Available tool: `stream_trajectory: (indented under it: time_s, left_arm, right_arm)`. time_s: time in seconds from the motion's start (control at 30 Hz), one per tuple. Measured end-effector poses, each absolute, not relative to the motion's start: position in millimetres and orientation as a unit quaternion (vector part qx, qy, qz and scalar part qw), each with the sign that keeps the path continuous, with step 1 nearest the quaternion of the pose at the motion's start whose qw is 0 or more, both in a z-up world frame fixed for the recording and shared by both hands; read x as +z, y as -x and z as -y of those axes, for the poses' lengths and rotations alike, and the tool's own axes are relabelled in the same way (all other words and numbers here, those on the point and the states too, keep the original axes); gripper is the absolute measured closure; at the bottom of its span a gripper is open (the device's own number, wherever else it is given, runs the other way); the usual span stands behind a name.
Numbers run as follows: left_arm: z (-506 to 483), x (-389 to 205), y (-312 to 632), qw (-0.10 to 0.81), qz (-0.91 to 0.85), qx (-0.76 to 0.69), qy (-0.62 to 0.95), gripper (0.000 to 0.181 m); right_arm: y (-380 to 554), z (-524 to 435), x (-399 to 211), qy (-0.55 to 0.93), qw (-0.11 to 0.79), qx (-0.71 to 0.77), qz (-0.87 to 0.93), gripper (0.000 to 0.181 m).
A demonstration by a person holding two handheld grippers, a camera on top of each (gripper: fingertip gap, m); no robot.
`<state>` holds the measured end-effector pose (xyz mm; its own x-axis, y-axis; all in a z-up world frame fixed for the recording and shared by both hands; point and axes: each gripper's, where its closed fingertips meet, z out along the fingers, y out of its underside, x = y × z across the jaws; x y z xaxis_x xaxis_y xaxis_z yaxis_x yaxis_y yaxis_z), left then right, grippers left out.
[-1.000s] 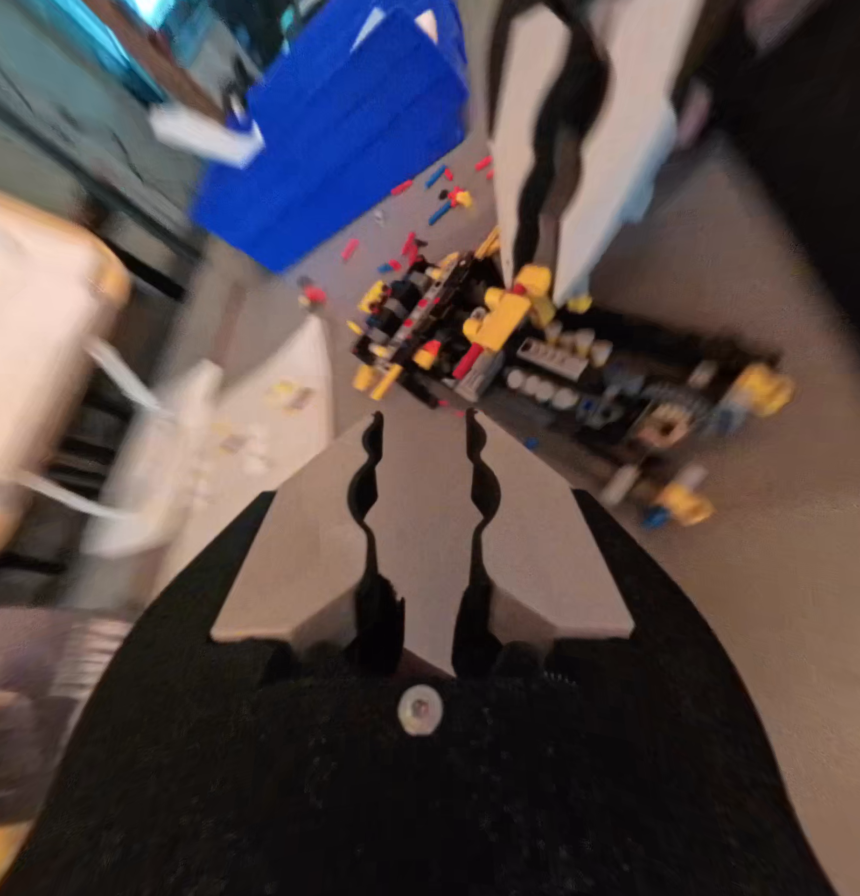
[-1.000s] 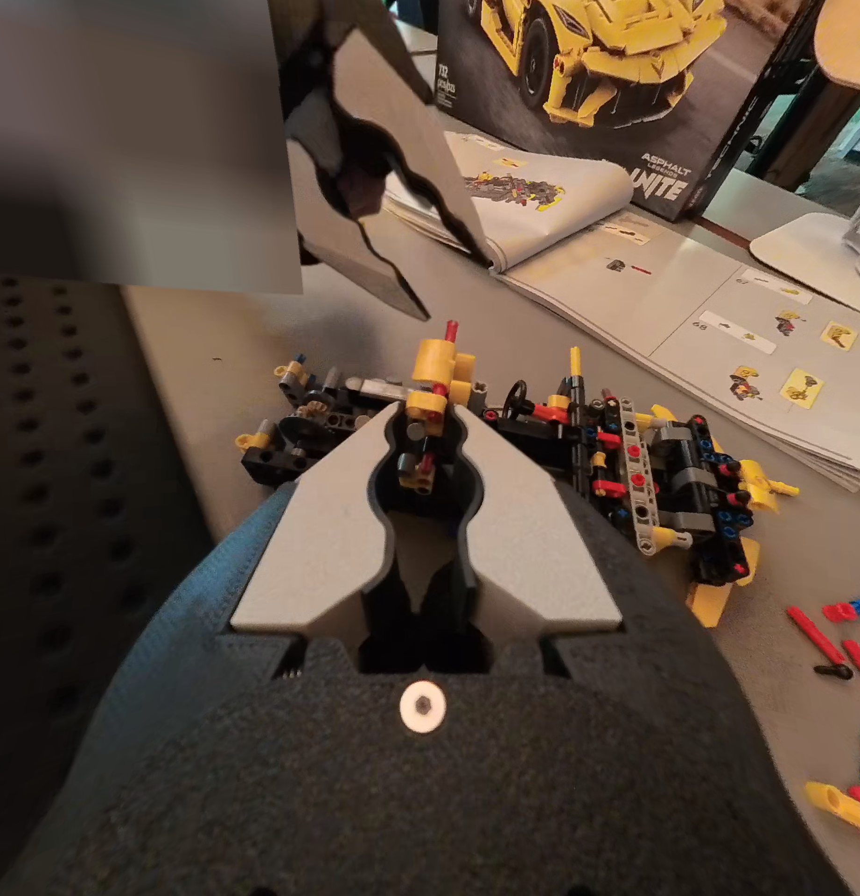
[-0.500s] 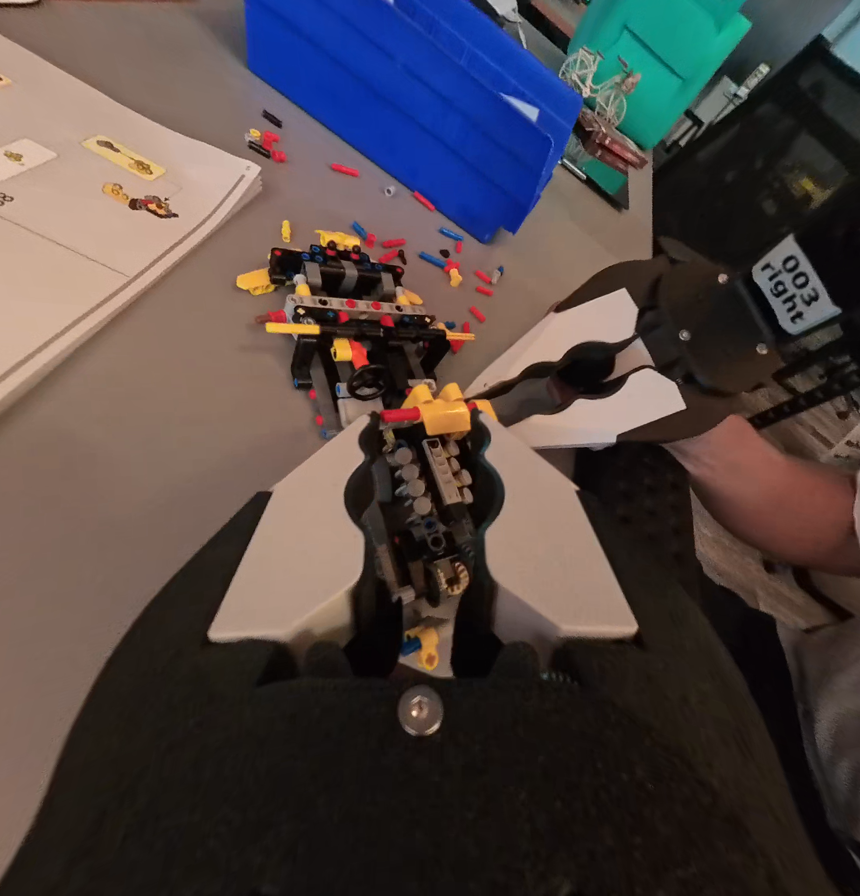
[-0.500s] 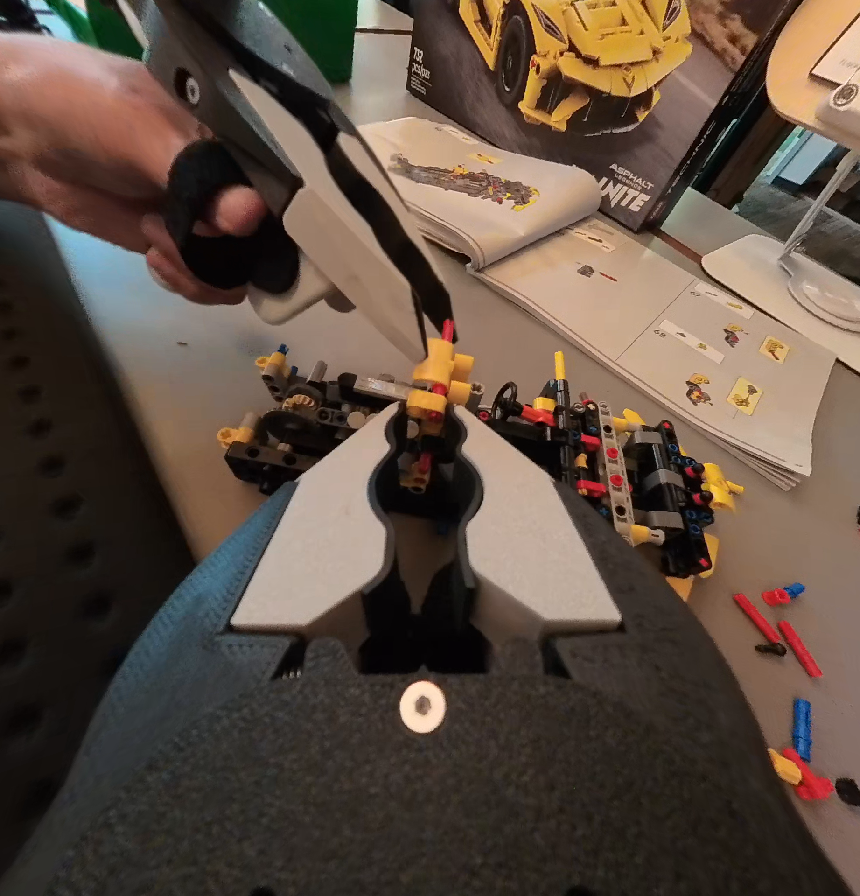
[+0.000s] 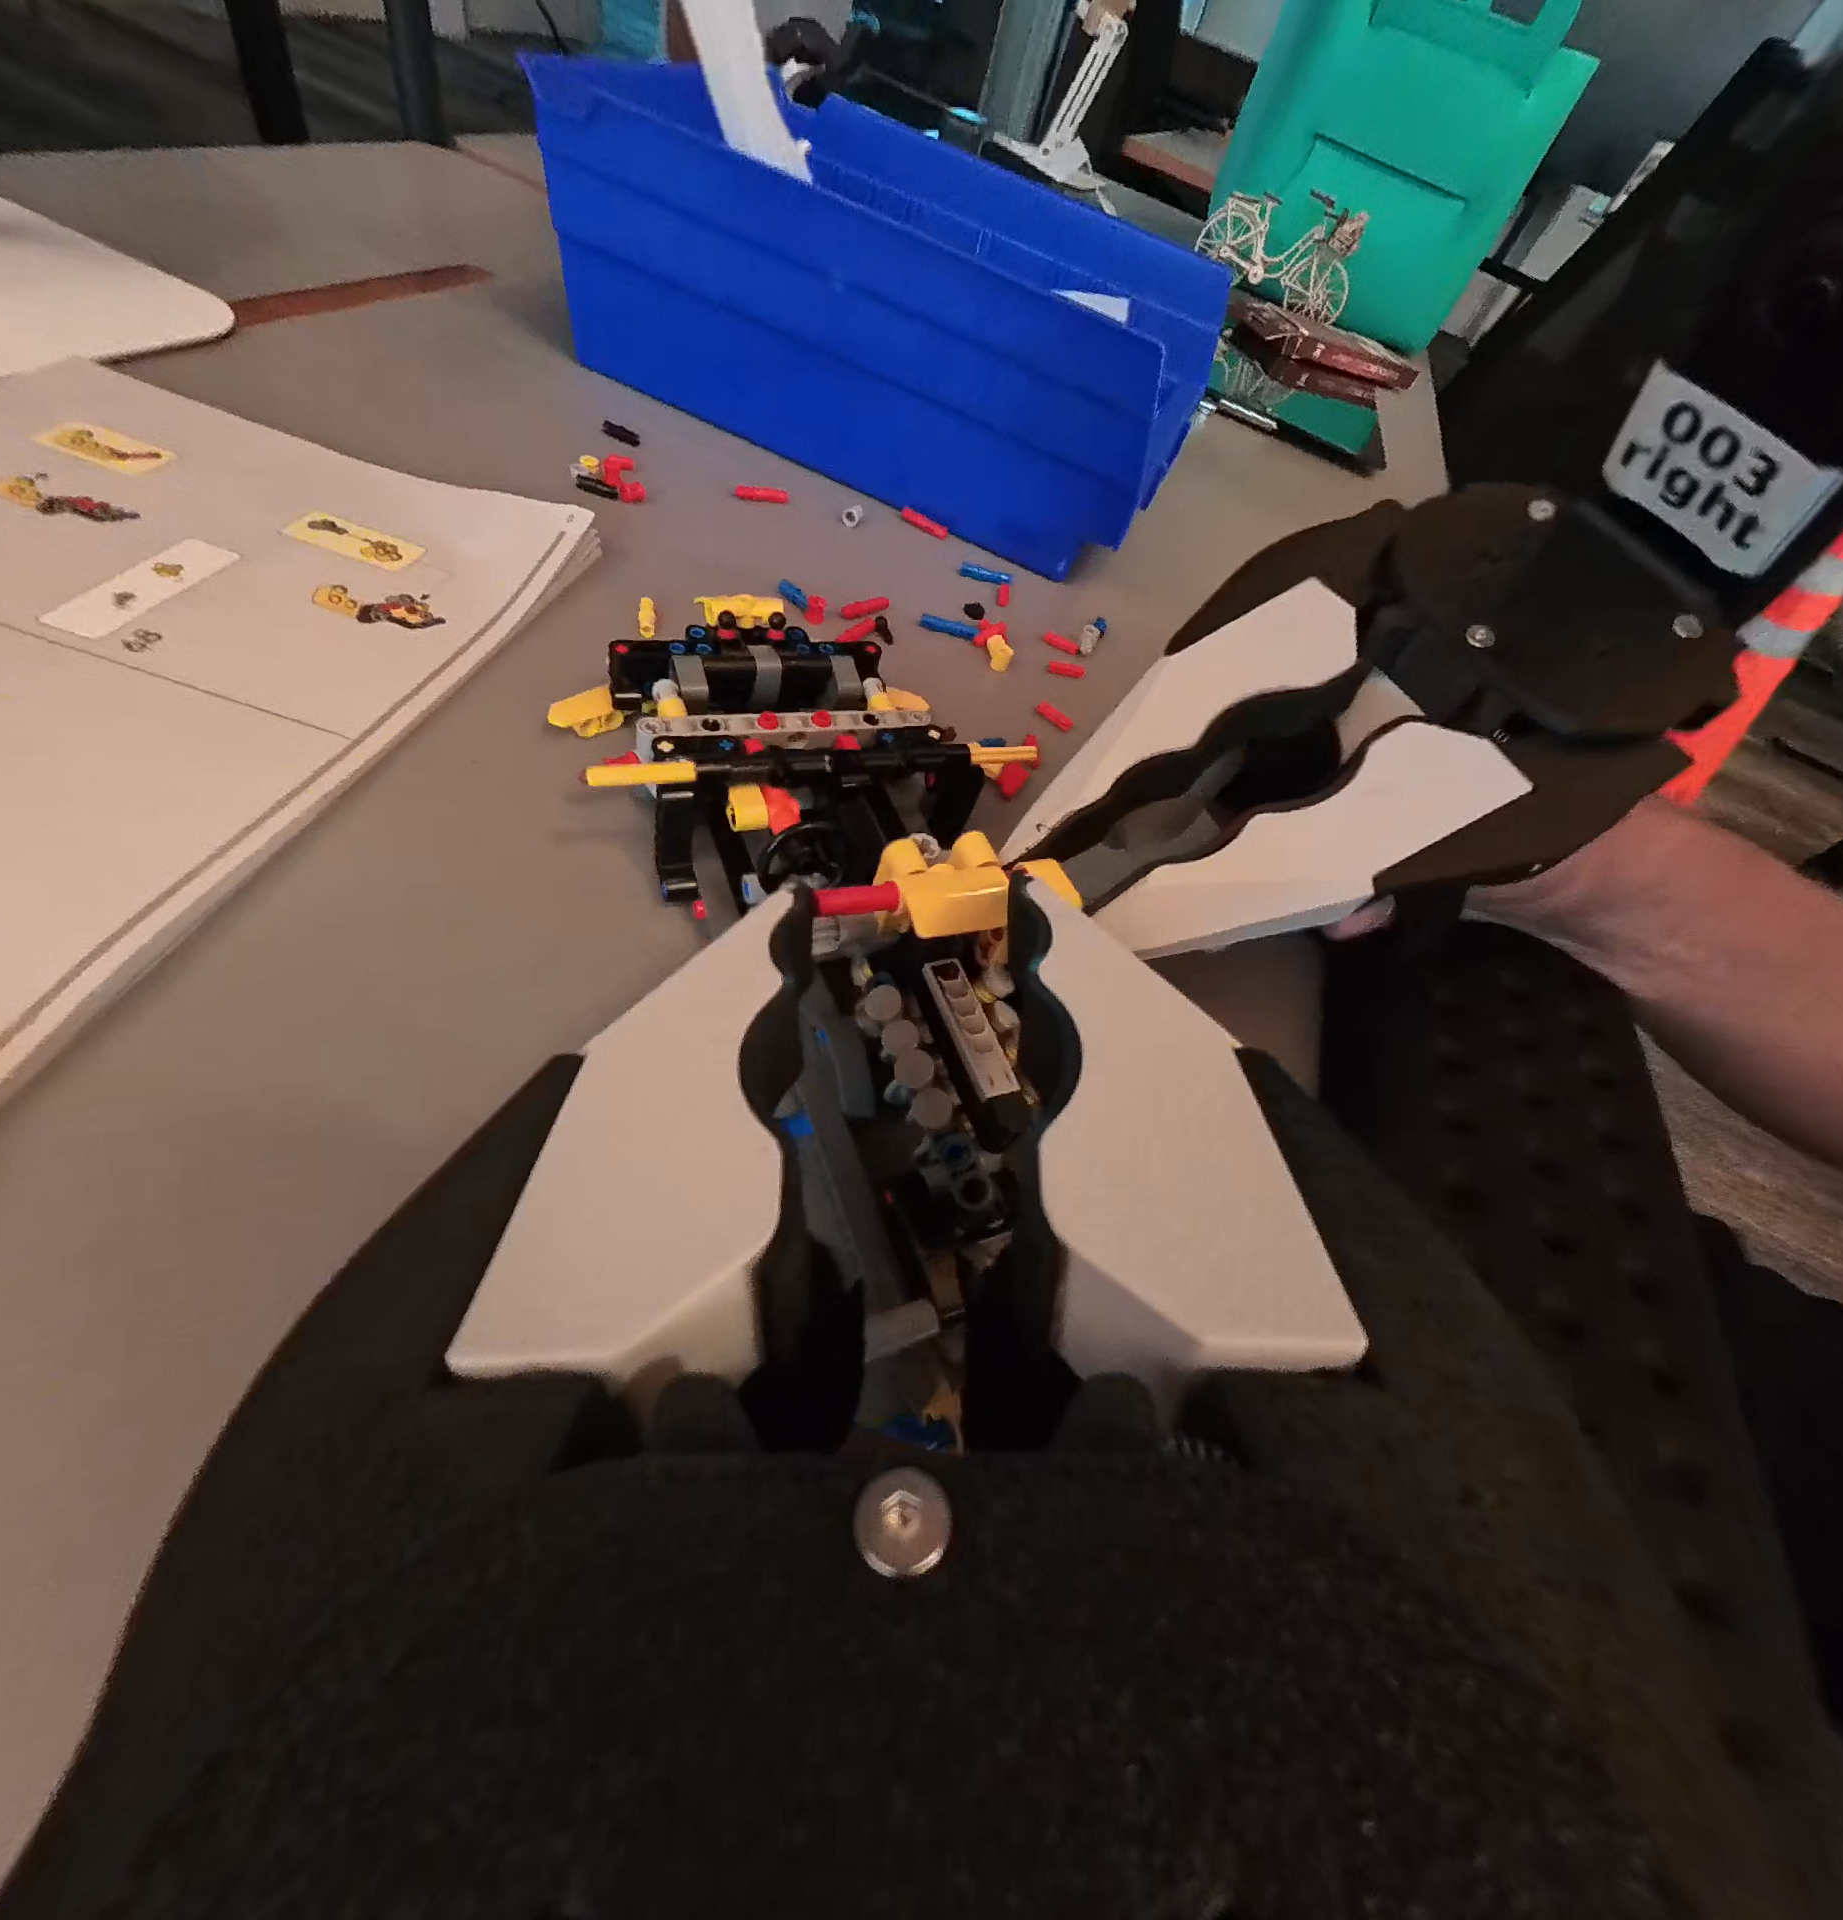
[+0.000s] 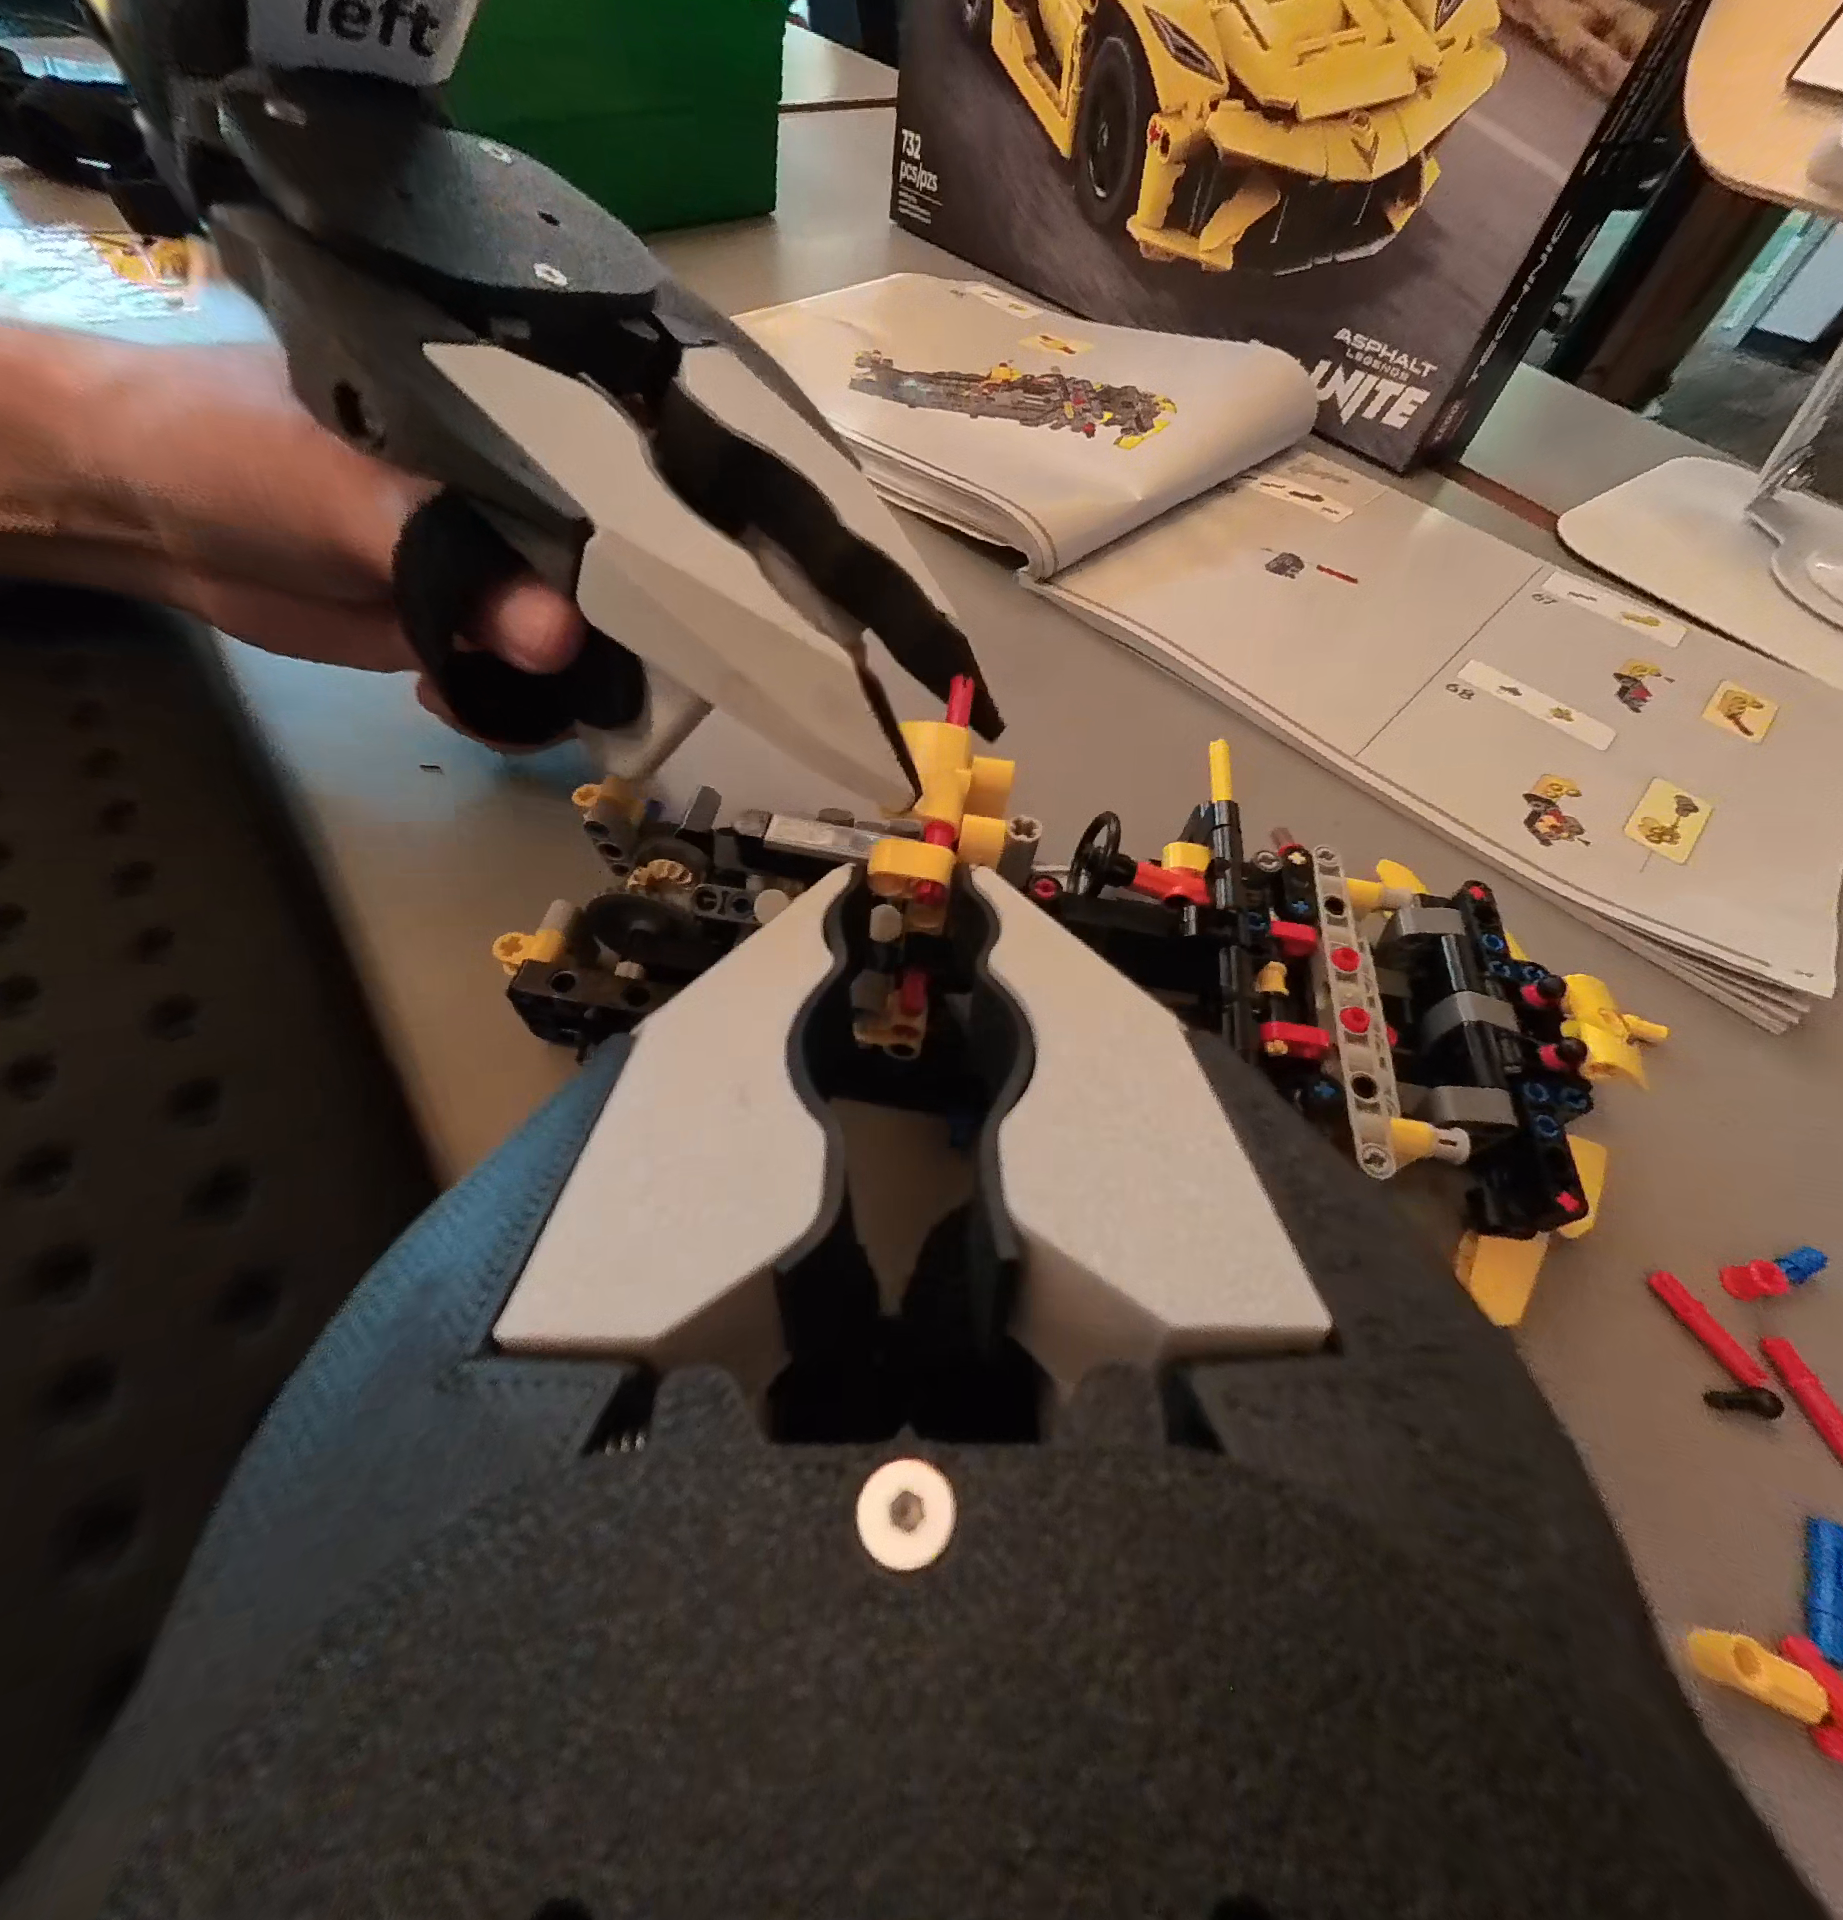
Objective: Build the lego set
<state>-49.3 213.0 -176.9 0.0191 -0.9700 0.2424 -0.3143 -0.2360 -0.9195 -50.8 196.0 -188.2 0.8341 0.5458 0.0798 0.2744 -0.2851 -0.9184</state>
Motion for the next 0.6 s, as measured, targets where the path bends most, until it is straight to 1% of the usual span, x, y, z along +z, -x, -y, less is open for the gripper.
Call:
stream_trajectory:
  time_s: [0.13,0.3,0.37,0.47,0.6]
  left_arm:
    - [-212,-177,50,0.379,-0.543,-0.448,0.600,0.141]
    - [-213,-175,53,0.361,-0.535,-0.467,0.605,0.142]
    - [-216,-170,55,0.360,-0.525,-0.479,0.605,0.149]
    - [-215,-165,57,0.363,-0.524,-0.491,0.594,0.150]
    - [-221,-172,58,0.377,-0.543,-0.451,0.600,0.151]
  right_arm:
    - [51,-196,-188,0.793,0.536,0.145,0.251,0.166]
    - [52,-196,-188,0.790,0.538,0.148,0.254,0.166]
    - [52,-196,-188,0.790,0.537,0.150,0.254,0.166]
    - [52,-195,-188,0.790,0.538,0.147,0.255,0.166]
    - [52,-196,-188,0.790,0.538,0.144,0.256,0.166]
